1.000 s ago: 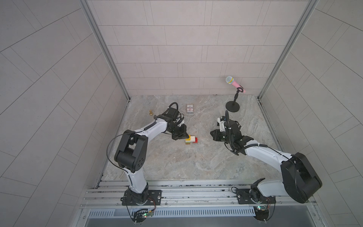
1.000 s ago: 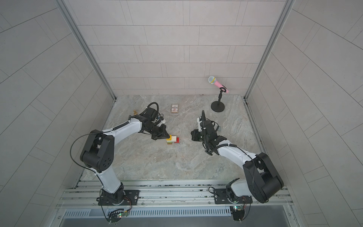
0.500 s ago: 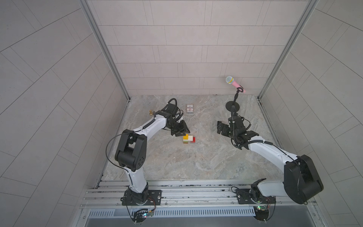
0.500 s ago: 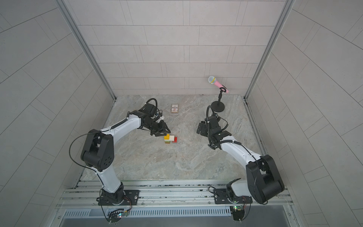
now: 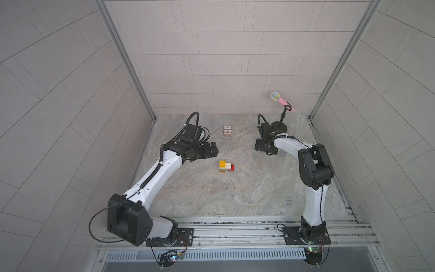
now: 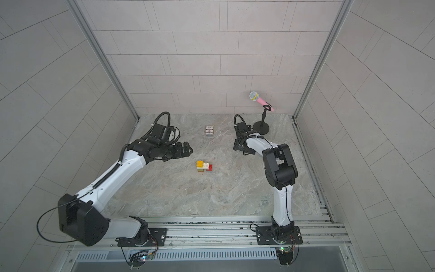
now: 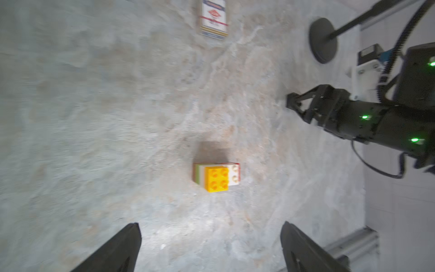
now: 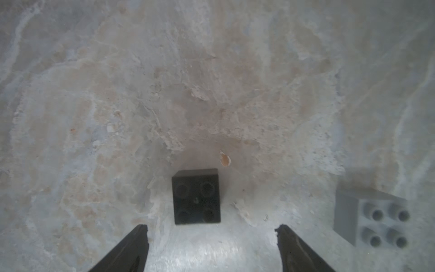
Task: Assemble the letter h with lego
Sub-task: Pick up the lego brick from the center of the board.
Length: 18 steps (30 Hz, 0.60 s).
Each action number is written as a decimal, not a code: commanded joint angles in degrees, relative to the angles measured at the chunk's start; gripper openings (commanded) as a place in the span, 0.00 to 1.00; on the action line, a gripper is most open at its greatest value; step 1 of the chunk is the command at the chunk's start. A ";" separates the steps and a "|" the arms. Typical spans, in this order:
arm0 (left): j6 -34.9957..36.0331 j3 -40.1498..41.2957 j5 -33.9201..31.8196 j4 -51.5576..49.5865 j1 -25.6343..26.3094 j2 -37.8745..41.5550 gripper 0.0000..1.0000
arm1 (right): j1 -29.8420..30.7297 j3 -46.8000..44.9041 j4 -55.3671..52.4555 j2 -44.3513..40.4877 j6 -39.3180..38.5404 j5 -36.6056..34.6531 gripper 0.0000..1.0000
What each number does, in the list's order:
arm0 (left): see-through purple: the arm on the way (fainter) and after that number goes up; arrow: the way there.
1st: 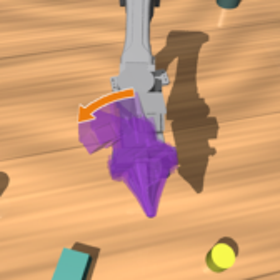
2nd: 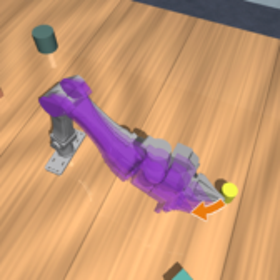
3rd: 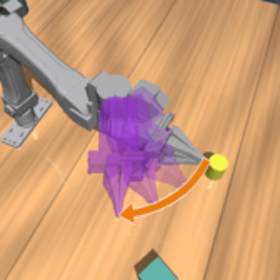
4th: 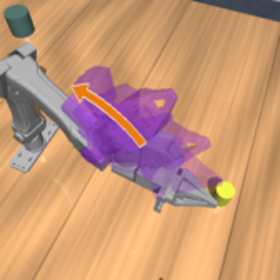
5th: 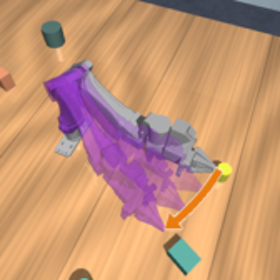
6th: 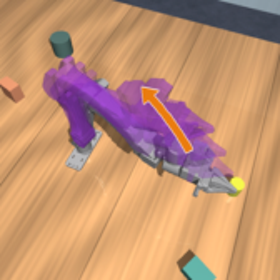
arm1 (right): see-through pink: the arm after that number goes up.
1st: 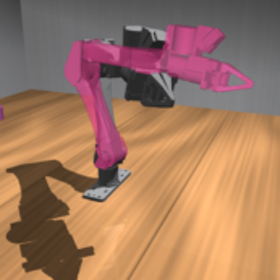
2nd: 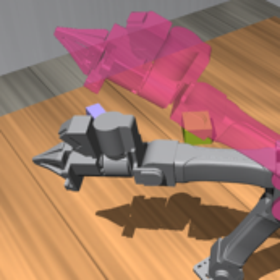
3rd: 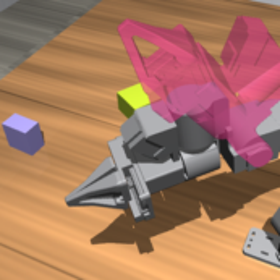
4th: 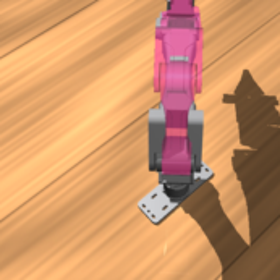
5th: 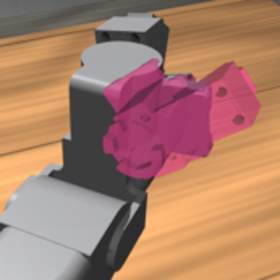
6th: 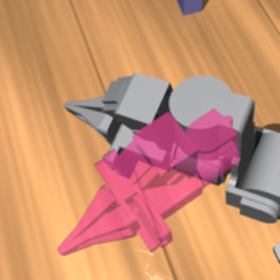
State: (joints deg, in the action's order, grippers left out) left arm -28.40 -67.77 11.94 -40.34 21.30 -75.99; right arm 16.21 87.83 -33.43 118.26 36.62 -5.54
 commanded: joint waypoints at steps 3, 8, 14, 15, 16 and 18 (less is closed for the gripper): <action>1.07 4.12 -12.16 0.75 -0.34 3.87 1.00 | 0.05 5.61 -6.22 3.59 -0.85 -2.04 0.66; 0.82 2.48 -10.04 -1.24 -0.64 3.40 1.00 | -0.34 7.82 -7.34 6.07 -1.69 -3.52 0.60; 0.38 2.46 -6.80 -1.08 -1.06 2.73 1.00 | -1.53 8.90 -6.34 9.06 -3.35 -1.32 0.48; 0.32 2.42 -6.55 -1.02 -1.15 2.75 1.00 | -1.51 9.10 -6.38 9.49 -3.48 -1.31 0.47; 0.28 2.53 -6.14 -0.93 -1.32 2.77 1.00 | -1.61 9.18 -6.18 9.70 -3.72 -1.22 0.44; 0.26 2.69 -5.13 -0.62 -1.43 2.56 1.00 | -1.83 9.03 -5.86 9.93 -3.74 -1.15 0.37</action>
State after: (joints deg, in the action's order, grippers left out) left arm -28.47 -64.05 5.52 -40.60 20.34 -73.41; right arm 14.74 97.17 -37.43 126.30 33.39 -6.46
